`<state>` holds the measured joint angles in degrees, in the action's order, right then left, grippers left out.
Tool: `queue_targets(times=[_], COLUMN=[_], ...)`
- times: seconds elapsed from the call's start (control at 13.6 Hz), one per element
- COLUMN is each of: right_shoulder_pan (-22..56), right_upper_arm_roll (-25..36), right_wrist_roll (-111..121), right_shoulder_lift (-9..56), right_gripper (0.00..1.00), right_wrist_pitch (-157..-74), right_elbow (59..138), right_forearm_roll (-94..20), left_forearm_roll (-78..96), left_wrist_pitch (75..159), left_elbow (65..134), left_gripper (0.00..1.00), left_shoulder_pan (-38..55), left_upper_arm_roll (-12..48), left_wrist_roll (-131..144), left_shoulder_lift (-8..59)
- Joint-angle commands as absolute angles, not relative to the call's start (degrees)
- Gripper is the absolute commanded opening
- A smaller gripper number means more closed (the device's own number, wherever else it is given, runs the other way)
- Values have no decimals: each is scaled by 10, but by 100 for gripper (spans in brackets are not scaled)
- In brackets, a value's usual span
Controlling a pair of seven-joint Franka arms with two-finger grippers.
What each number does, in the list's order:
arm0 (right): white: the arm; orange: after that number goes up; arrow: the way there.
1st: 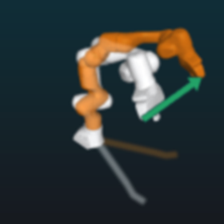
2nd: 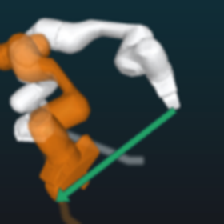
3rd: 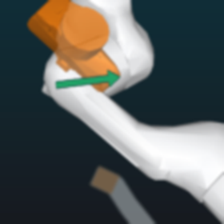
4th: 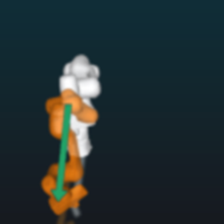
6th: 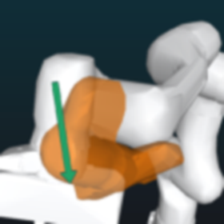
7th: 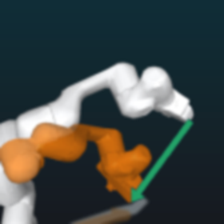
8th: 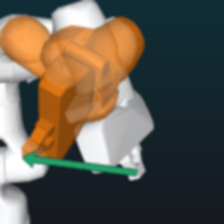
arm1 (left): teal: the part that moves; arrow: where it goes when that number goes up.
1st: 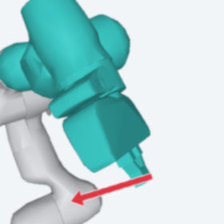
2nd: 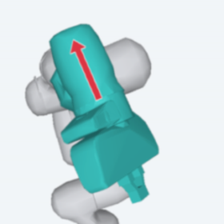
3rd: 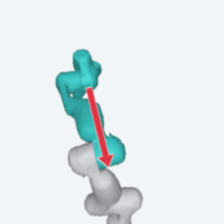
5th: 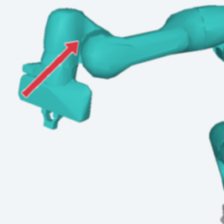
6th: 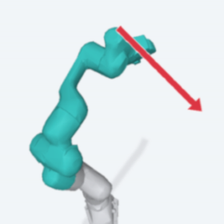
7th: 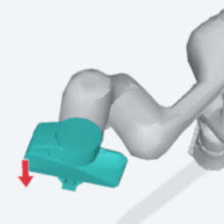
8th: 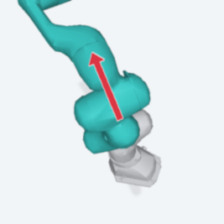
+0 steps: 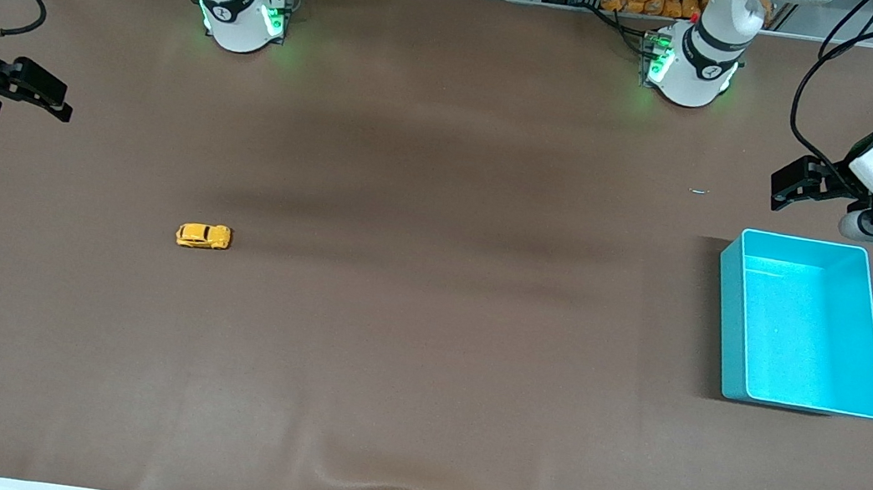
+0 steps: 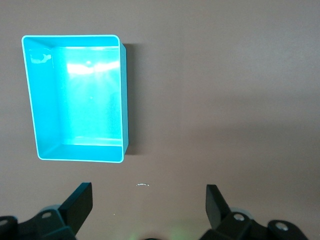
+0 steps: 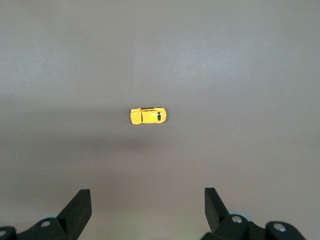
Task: Wind and store yellow beetle car
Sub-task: 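Move the right gripper down over the yellow toy car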
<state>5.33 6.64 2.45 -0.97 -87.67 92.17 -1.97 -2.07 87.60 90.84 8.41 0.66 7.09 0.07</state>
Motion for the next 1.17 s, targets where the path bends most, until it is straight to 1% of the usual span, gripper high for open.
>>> queue_targets(times=[0.0, 0.22, 0.37, 0.51, 0.59, 0.73, 0.81, 0.88, 1.03, 1.1], right_shoulder_pan=[51, 53, 60, 69, 67, 69, 76, 84, 82, 77], right_upper_arm_roll=[64, 63, 61, 61, 61, 61, 61, 61, 61, 61], right_wrist_roll=[18, 18, 30, 129, 167, 178, 181, 191, 258, 289], right_shoulder_lift=[-17, -16, -4, 40, 64, 106, 116, 117, 116, 116], right_gripper=[100, 100, 100, 100, 100, 100, 100, 100, 100, 100], right_wrist_pitch=[-869, -867, -864, -853, -861, -895, -920, -943, -975, -1004], right_elbow=[921, 923, 926, 936, 944, 954, 972, 997, 1034, 1057], right_forearm_roll=[-12, -6, 2, 7, 7, 7, 7, 10, 17, 17], left_forearm_roll=[-33, -33, -34, -34, -34, -35, -35, -35, -35, -35], left_wrist_pitch=[877, 879, 879, 879, 879, 882, 884, 884, 884, 886], left_elbow=[904, 902, 903, 904, 903, 903, 904, 903, 904, 904], left_gripper=[100, 100, 100, 100, 100, 100, 100, 100, 100, 100], left_shoulder_pan=[83, 83, 81, 79, 77, 76, 76, 76, 76, 76], left_upper_arm_roll=[8, 11, 12, 11, 9, 9, 10, 9, 9, 9], left_wrist_roll=[78, 78, 78, 78, 78, 78, 78, 78, 78, 78], left_shoulder_lift=[-3, -1, 2, 8, 9, 11, 12, 12, 13, 14])
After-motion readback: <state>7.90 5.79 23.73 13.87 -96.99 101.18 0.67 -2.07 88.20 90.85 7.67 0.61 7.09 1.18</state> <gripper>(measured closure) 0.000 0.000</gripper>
